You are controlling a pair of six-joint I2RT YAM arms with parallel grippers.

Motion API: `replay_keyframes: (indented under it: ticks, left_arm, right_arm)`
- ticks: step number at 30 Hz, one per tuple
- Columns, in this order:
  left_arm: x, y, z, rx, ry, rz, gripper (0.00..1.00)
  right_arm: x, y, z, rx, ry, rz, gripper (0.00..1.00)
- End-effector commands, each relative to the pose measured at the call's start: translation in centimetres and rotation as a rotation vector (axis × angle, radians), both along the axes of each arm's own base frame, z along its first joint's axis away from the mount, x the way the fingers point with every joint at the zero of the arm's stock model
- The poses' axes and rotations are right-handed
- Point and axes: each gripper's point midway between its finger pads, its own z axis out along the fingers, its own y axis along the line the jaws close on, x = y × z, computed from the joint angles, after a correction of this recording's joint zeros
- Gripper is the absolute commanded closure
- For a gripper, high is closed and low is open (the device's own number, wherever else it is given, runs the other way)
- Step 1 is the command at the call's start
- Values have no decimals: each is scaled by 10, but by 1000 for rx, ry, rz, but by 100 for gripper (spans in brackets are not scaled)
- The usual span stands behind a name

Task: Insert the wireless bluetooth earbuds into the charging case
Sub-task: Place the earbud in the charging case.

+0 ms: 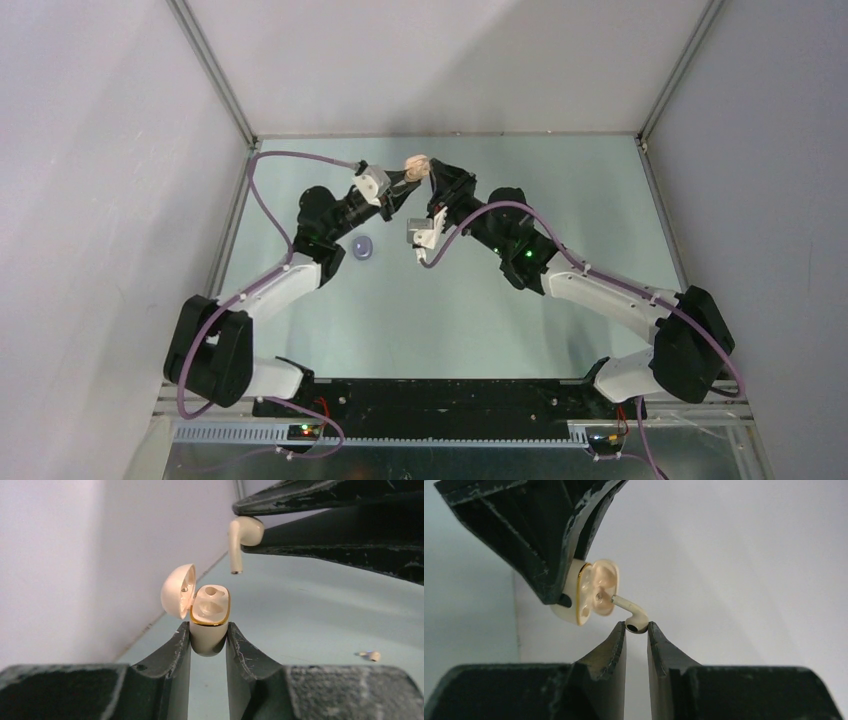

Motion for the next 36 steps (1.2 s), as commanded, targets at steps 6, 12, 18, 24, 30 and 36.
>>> replay_keyframes:
  ticks: [6, 12, 18, 24, 30, 36]
  left_arm:
    - [-24, 1, 51, 0, -252, -11, 100]
    - [-27, 4, 47, -28, -147, 6, 100]
    - [-39, 4, 44, -26, -127, -5, 100]
    - [-42, 4, 43, -33, -114, -7, 100]
    - [-41, 5, 45, -62, -83, 6, 100]
    - [-42, 5, 47, -78, -71, 8, 100]
  right_arm:
    - [-21, 5, 61, 28, -273, 17, 100]
    - [-14, -2, 49, -67, -268, -51, 100]
    - [-7, -9, 42, -116, -246, -113, 100]
    - [-7, -5, 34, -152, -226, -109, 100]
    - [-9, -3, 29, -194, -225, -97, 100]
    - [-8, 0, 24, -236, -223, -87, 100]
